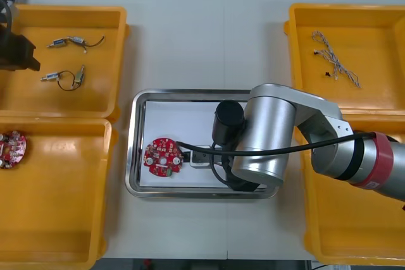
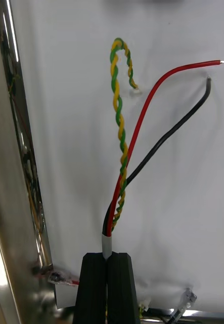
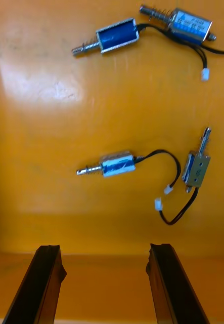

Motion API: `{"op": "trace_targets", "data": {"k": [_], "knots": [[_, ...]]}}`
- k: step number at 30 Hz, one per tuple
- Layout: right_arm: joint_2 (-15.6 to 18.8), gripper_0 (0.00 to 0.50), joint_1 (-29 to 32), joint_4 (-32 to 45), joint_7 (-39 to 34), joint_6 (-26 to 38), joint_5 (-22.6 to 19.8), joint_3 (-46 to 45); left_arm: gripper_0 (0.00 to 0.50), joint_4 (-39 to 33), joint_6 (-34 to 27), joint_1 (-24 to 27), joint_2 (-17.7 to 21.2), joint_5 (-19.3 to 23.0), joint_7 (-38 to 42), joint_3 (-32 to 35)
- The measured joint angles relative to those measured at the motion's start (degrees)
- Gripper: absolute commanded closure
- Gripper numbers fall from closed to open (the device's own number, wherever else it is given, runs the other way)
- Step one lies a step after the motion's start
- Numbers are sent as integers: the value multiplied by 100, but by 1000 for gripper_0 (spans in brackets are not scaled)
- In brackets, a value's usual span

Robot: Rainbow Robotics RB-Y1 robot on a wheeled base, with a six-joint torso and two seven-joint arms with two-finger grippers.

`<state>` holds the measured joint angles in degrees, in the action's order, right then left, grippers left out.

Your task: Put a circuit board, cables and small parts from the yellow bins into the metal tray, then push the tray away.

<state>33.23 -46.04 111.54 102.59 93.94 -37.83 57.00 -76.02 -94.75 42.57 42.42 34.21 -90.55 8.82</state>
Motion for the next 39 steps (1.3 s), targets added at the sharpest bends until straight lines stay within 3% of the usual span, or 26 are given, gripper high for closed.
{"op": "trace_targets", "data": {"k": [6, 9, 12, 14, 17, 23, 32, 39], "knots": [[-99, 499, -6, -59, 0, -2, 73, 130, 0, 209, 597, 166, 1, -41, 0, -329], [-111, 463, -11, -60, 0, -2, 73, 156, 0, 402, 868, 215, 1, -41, 0, -431], [-113, 304, -12, -61, 0, -7, 73, 158, 0, 524, 1027, 235, 1, -41, 0, -534], [-113, 125, -13, -62, 0, -55, 73, 158, 0, 580, 1091, 235, 1, -41, 0, -579], [-113, 12, -14, -62, 0, -170, 76, 158, 0, 751, 1325, 237, 1, -41, -4, -607], [-114, 0, -18, -62, 0, -195, 91, 158, 0, 1159, 1569, 294, 1, -40, -349, -634], [-112, 0, -36, 208, -2, 196, 15, -60, 0, 1223, 1573, 332, 1, -40, -2577, -720], [-112, 0, -36, 452, -275, 783, -507, -844, 0, 1231, 1573, 332, -2, -40, -2607, -771]]}}
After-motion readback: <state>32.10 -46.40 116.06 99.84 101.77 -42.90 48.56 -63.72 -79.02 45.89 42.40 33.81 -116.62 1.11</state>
